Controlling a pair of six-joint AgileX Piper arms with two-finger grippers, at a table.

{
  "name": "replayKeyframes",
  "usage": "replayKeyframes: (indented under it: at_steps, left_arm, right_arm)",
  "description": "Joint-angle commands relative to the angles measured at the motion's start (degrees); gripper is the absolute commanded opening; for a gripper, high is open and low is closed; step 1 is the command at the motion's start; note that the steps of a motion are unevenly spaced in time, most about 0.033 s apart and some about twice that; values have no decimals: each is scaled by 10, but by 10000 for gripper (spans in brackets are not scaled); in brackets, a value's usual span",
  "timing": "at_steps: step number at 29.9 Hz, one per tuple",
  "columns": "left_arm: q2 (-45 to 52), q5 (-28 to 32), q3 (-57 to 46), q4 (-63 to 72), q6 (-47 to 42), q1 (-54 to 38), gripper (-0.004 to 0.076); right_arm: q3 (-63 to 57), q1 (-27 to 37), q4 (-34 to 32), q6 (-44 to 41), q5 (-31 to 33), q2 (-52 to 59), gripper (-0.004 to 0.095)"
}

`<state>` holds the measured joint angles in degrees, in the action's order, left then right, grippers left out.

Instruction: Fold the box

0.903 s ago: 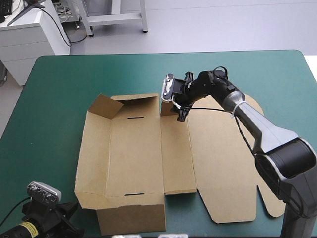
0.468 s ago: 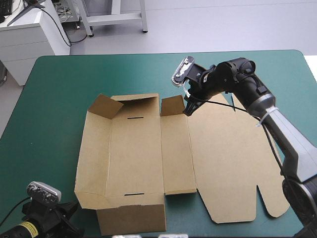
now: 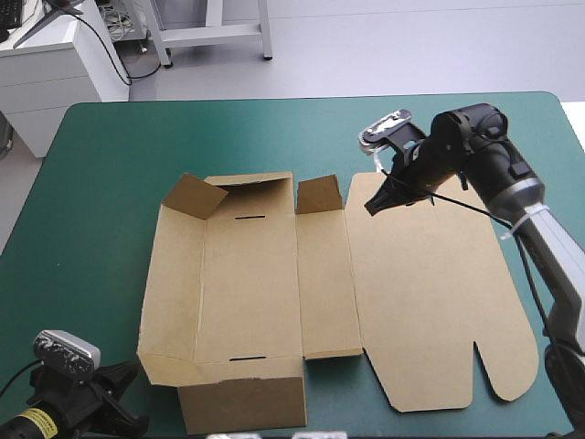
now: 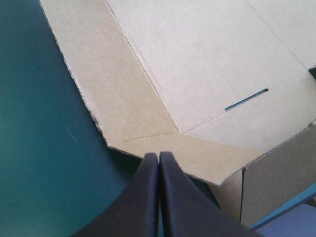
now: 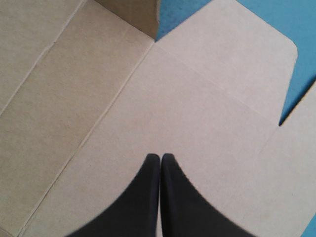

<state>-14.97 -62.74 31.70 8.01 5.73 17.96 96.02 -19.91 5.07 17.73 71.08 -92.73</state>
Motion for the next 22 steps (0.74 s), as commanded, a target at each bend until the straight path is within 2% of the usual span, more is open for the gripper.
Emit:
replayKeyframes:
  at_steps: [1, 8, 17, 22]
  left_arm:
    - [-6, 54, 30, 6, -1, 0, -9]
    - [-57, 70, 70, 6, -25, 0, -9]
    - [-221, 99, 141, -26, -24, 0, -8]
    - [-325, 93, 198, -10, -24, 0, -9]
  right_arm:
    - [-21, 24, 1, -8, 4, 57, -17]
    - [-163, 73, 2, -8, -36, 149, -17]
    - [-327, 76, 44, -22, -96, 286, -18]
    - [-393, 76, 48, -15, -125, 333, -19]
